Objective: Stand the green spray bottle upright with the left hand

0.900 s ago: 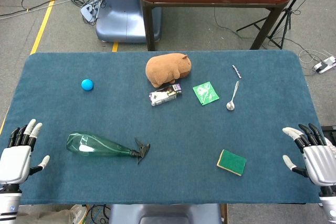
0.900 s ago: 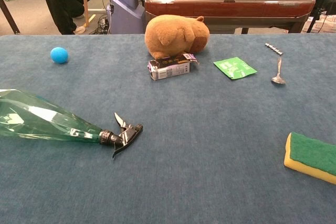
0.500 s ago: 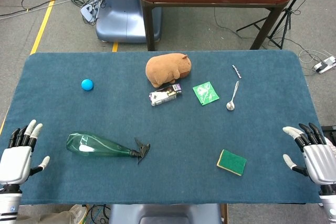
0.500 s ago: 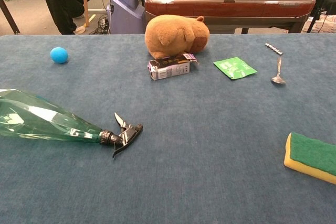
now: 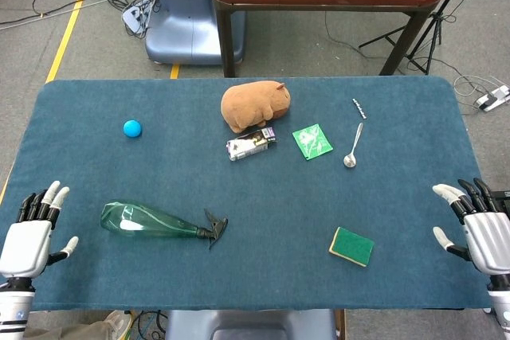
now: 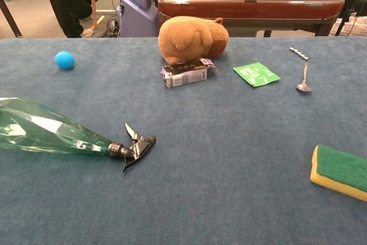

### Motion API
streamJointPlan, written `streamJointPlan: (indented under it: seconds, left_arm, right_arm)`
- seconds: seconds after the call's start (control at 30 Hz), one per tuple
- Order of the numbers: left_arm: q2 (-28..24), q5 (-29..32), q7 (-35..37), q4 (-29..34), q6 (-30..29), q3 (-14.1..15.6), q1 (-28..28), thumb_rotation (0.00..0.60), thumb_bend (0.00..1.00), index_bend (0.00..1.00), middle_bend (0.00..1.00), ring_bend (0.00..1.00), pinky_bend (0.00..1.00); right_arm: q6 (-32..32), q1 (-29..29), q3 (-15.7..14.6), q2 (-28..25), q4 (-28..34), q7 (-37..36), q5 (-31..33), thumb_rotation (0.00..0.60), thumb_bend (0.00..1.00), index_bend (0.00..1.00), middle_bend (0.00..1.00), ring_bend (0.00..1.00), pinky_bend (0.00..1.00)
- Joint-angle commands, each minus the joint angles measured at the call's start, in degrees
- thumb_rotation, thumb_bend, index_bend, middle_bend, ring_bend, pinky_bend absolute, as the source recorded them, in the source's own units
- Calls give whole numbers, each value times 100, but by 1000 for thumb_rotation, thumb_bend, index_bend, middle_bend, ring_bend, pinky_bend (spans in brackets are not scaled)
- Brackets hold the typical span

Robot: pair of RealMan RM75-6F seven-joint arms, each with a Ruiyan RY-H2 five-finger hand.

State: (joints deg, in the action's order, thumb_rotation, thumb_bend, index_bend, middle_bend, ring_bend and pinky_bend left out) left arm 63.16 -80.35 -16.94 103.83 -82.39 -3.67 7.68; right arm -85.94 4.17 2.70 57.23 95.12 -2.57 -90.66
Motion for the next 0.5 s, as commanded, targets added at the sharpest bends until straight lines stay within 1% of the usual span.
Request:
streamJointPlan:
  seconds: [0.03,0.23,0.5]
  left_arm:
    - [-11,-20,6,-5,38,25,15,600,279,40,0,0,0]
    - [-45,-68,48,1,119,66,51,600,279,38,0,0,0]
    - [-93,-384,225,-8,299,190,164,600,279,29,0,0,0]
  right_arm:
    - [4,9,11,-13,17,20,13,600,294,219,243,87,45]
    - [38,17,4,-5,32,29,52,600,294,219,243,87,45]
    - [24,10,-11,4,12,5,46,600,294,219,243,87,45]
